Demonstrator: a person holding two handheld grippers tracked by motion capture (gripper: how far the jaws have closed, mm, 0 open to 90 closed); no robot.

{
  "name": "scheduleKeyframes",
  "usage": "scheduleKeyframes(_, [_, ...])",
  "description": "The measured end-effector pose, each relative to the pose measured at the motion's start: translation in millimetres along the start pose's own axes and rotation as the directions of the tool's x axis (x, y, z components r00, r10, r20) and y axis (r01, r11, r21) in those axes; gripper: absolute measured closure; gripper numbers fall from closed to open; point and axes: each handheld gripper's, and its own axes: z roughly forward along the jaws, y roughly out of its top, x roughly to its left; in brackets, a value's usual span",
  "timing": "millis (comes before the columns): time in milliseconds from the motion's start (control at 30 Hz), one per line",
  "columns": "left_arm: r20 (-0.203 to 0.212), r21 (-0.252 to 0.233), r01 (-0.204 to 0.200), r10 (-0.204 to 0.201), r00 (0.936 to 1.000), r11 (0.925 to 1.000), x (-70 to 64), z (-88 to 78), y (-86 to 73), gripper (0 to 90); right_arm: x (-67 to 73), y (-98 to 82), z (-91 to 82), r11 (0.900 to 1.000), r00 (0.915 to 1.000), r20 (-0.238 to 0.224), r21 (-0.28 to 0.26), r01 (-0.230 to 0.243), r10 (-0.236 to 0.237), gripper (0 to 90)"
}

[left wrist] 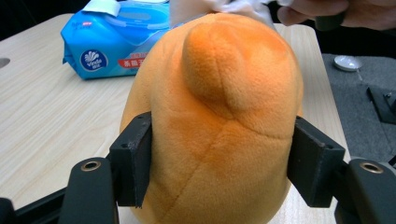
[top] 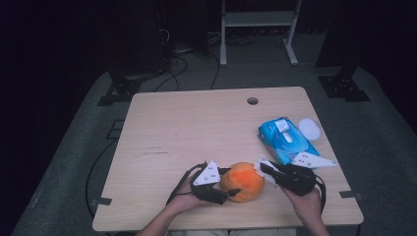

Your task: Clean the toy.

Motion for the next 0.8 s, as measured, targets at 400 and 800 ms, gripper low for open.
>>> scheduleKeyframes(400, [0.005, -0.005, 0.023, -0.023, 0.9997, 0.9997, 4.0, -2.4, -2.3, 32.8, 1.5, 1.8, -1.7, 1.0, 0.9997, -0.026, -0.019, -0.006, 0.006, 77.6])
scheduleKeyframes(800, [0.003, -0.01, 0.032, -0.032, 0.9995, 0.9994, 3.8, -0.7, -2.2, 32.9, 8.1, 4.6, 0.8, 1.0, 0.9993, -0.028, -0.02, 0.022, -0.023, 77.5])
